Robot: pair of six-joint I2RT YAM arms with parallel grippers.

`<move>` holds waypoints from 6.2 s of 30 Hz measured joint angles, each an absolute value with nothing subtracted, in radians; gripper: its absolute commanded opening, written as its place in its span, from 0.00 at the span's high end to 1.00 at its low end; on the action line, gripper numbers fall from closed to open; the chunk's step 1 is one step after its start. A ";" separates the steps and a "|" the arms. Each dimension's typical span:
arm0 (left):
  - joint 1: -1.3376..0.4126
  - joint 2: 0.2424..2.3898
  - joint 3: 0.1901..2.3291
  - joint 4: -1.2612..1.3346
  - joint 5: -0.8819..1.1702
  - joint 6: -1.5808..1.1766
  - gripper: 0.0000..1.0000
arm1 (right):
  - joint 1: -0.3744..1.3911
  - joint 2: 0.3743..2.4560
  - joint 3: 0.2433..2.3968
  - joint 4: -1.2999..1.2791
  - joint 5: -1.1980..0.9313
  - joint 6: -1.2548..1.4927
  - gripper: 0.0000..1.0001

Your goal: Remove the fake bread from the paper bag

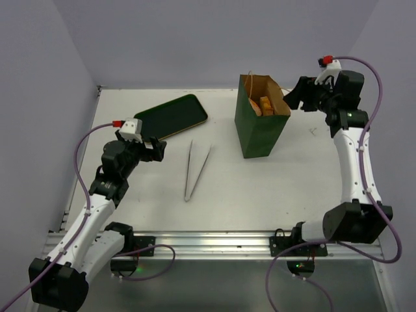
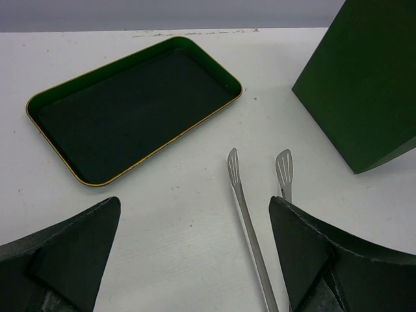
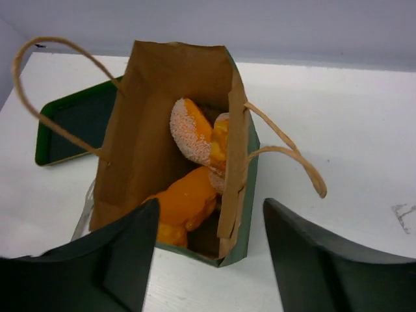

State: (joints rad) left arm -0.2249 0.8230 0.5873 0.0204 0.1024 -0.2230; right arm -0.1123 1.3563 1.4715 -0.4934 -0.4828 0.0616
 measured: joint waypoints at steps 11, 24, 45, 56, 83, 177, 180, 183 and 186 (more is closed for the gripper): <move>-0.225 0.829 0.588 0.020 0.117 -0.217 0.00 | -0.112 1.581 1.623 -0.516 -0.408 0.165 0.56; -0.225 0.832 0.598 0.020 0.128 -0.216 0.00 | -0.076 1.607 1.623 -0.526 -0.402 0.077 0.52; -0.225 0.841 0.599 0.033 0.223 -0.216 0.00 | -0.011 1.699 1.658 -0.585 -0.273 -0.028 1.00; -0.257 0.921 0.599 0.044 0.403 -0.217 0.00 | -0.004 1.547 1.617 -0.516 -0.084 -0.179 1.00; -0.747 1.181 0.662 -0.201 -0.115 -0.326 0.00 | 0.110 1.223 0.947 -0.370 -0.239 -0.368 1.00; -0.840 1.547 0.814 0.242 0.413 -0.640 0.59 | 0.012 1.201 0.929 -0.366 -0.386 -0.307 1.00; -0.840 1.576 0.839 0.241 0.392 -0.639 0.58 | 0.012 1.201 0.928 -0.366 -0.387 -0.307 1.00; -0.840 1.591 0.861 0.236 0.356 -0.638 0.58 | 0.012 1.201 0.927 -0.367 -0.387 -0.307 1.00; -0.838 1.591 0.878 0.234 0.316 -0.635 0.58 | 0.012 1.201 0.927 -0.367 -0.388 -0.307 1.00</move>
